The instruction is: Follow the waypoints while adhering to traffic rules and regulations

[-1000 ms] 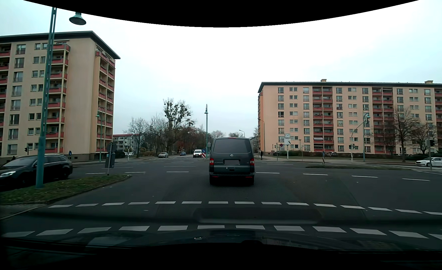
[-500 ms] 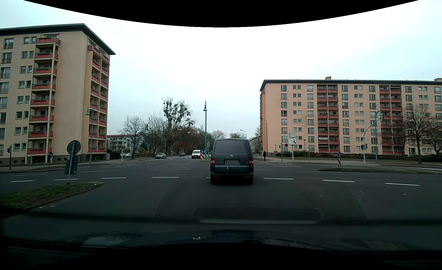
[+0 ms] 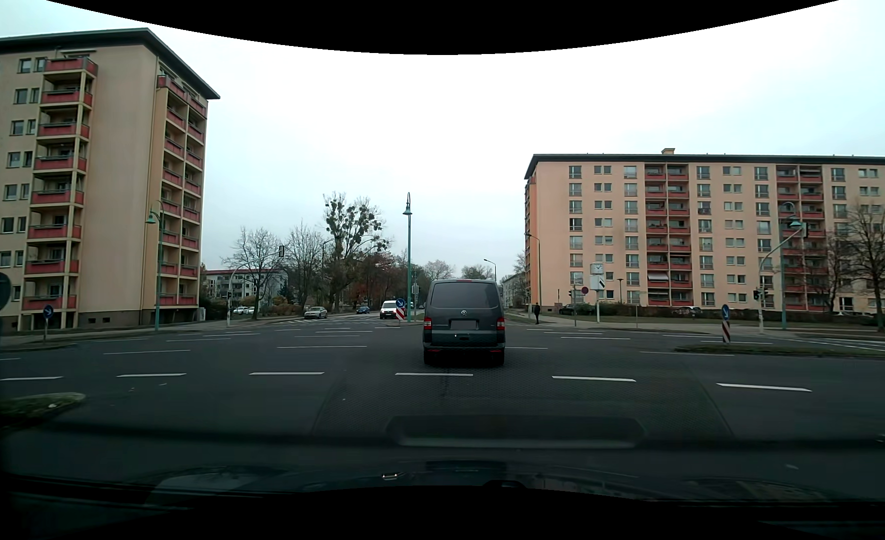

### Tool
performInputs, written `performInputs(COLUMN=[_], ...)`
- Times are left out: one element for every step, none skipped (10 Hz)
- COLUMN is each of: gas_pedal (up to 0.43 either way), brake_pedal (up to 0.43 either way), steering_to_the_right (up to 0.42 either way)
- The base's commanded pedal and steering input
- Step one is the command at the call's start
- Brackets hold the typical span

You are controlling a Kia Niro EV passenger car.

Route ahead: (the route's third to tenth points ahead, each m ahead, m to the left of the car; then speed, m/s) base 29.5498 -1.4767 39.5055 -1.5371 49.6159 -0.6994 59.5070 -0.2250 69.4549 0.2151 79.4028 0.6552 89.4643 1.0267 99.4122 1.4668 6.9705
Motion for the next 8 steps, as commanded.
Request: performInputs(gas_pedal=[0.22, 0.22, 0.22, 0.22, 0.22, 0.228, 0.228, 0.228], brake_pedal=[0.0, 0.0, 0.0, 0.0, 0.0, 0.0, 0.0, 0.0], steering_to_the_right=[-0.006, -0.006, -0.006, -0.006, -0.006, -0.006, -0.006, -0.006])
